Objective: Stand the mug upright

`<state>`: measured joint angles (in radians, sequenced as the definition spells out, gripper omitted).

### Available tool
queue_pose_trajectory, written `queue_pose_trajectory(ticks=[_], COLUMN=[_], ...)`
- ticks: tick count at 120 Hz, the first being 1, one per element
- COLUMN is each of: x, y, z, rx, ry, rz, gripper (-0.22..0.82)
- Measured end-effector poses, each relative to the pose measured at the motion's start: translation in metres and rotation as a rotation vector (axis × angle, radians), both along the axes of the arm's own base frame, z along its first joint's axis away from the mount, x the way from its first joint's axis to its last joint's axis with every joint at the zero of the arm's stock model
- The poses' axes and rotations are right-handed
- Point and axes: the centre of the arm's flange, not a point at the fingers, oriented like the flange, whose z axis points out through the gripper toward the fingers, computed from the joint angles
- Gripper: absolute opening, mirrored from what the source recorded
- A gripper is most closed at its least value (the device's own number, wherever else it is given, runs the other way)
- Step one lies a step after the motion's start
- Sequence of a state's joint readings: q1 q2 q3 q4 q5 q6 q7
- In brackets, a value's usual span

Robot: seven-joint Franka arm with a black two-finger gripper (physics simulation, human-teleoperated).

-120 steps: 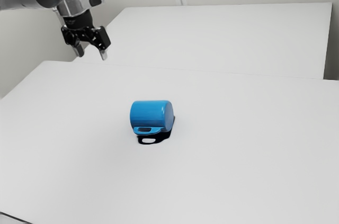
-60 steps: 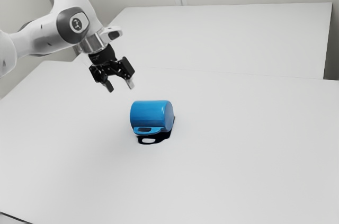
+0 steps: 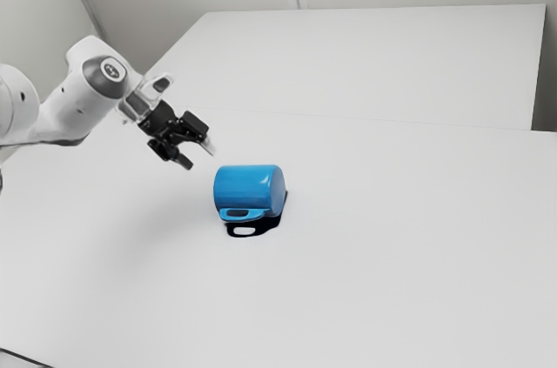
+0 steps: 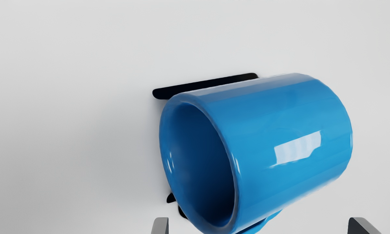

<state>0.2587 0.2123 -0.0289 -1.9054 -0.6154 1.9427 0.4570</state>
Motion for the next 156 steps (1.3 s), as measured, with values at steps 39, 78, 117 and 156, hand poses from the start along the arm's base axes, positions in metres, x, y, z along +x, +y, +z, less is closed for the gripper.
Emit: queue_pose_trajectory(ticks=[39, 78, 117, 156], x=[0.008, -0.012, -0.016, -0.015], y=[0.007, -0.014, -0.029, -0.035], z=[-0.052, -0.079, -0.086, -0.079], rx=[-0.175, -0.365, -0.522, -0.540], ry=[-0.102, -0.103, -0.105, -0.125], rz=[-0.052, -0.083, -0.072, -0.101], gripper=[0.60, 0.60, 0.25, -0.11])
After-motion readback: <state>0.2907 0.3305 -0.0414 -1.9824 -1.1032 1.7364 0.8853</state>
